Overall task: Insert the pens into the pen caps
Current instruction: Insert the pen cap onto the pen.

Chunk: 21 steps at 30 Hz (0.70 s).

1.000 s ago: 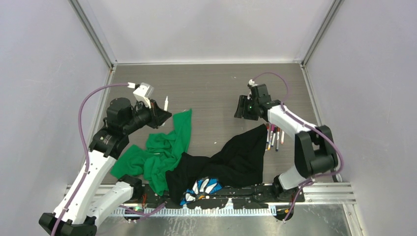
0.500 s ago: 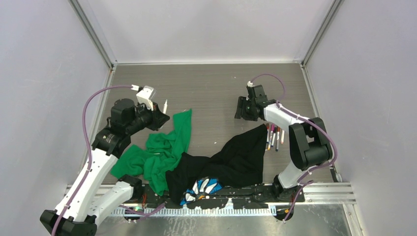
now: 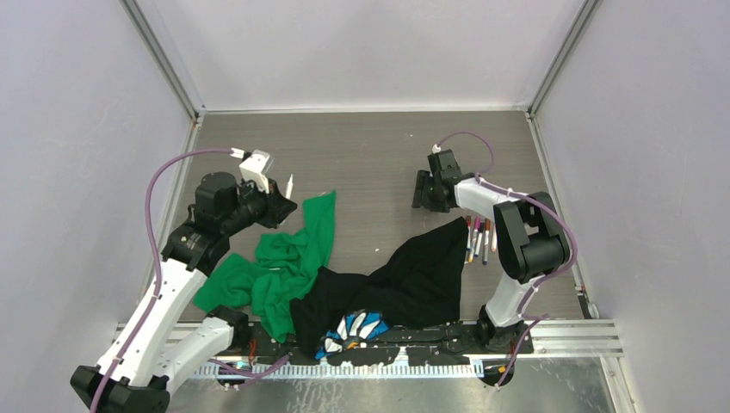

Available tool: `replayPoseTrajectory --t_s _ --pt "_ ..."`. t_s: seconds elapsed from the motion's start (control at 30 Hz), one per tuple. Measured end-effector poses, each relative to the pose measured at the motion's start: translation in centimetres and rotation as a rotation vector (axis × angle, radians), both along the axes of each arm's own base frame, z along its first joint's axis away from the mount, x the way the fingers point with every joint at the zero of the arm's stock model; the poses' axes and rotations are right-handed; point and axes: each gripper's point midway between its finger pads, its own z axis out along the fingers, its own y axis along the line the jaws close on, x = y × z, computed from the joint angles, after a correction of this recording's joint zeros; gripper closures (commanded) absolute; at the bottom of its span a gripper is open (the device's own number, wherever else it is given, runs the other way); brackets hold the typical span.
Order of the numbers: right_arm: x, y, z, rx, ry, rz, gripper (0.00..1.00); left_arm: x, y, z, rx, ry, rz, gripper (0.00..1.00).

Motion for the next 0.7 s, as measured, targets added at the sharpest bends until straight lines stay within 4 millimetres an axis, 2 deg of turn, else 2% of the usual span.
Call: replayPoseTrajectory --t_s 0.47,0.7 --pt "4.4 -0.2 -0.1 -0.065 -0.042 -0.038 0.41 0.4 0.3 -0.4 0.014 0.007 0.02 1.0" --pt "5.4 -0.2 -0.2 -0.081 -0.052 -0.031 0.49 0.4 0.4 -0.3 0.017 0.004 0.023 1.0"
